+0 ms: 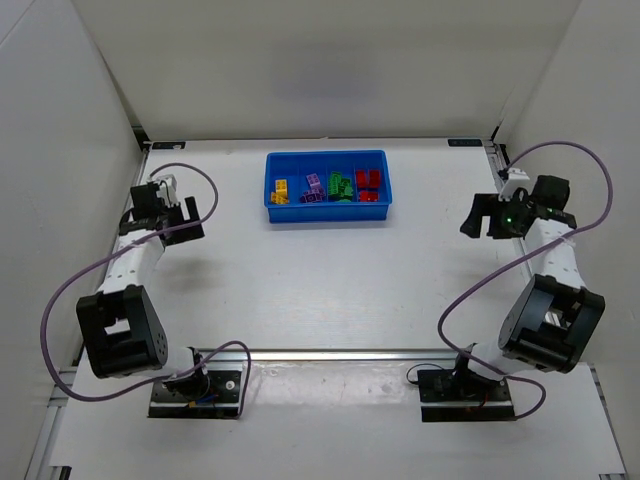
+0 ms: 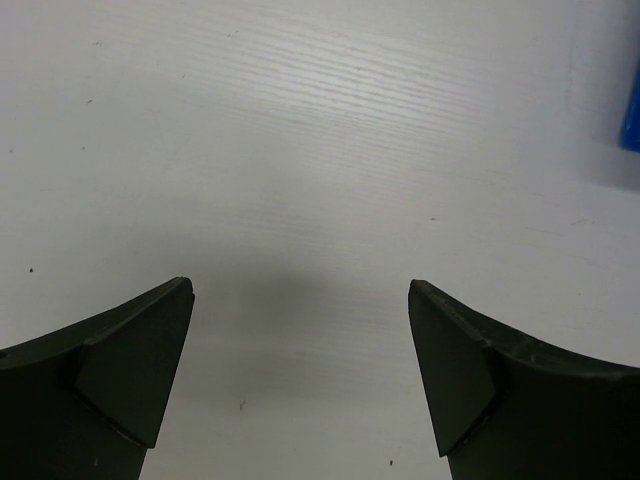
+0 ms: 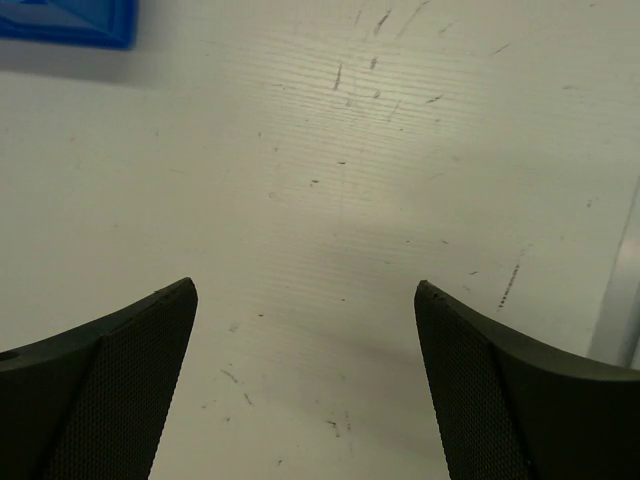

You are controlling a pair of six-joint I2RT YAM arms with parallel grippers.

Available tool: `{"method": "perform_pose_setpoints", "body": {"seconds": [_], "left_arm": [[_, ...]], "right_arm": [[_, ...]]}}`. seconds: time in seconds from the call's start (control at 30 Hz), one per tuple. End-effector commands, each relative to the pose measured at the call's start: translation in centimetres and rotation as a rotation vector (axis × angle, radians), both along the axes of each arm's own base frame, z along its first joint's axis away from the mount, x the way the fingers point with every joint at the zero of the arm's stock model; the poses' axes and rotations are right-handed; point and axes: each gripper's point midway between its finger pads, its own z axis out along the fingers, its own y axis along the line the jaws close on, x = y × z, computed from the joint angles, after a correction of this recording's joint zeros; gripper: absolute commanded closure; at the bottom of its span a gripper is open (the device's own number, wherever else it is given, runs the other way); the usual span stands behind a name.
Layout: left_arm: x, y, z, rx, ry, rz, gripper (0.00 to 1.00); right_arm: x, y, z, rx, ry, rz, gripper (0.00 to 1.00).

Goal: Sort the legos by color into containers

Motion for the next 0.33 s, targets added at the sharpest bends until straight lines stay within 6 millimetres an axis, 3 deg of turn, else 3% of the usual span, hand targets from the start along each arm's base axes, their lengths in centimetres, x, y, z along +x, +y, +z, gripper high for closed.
{"method": "perform_pose_setpoints", "body": {"seconds": [0.0,0.3], "left_arm": [[-0.6,1.0,1.3,0.055,-0.056,0.020,0.00],[-1.4,1.6,0.6,0.082,-0.041,0.035,0.01]], "right_arm": [[1.1,-1.0,1.8,0.002,-0.107,0.041,0.08],[1.1,-3.5,1.3,0.018,-0.098,-0.007,0.08]]}}
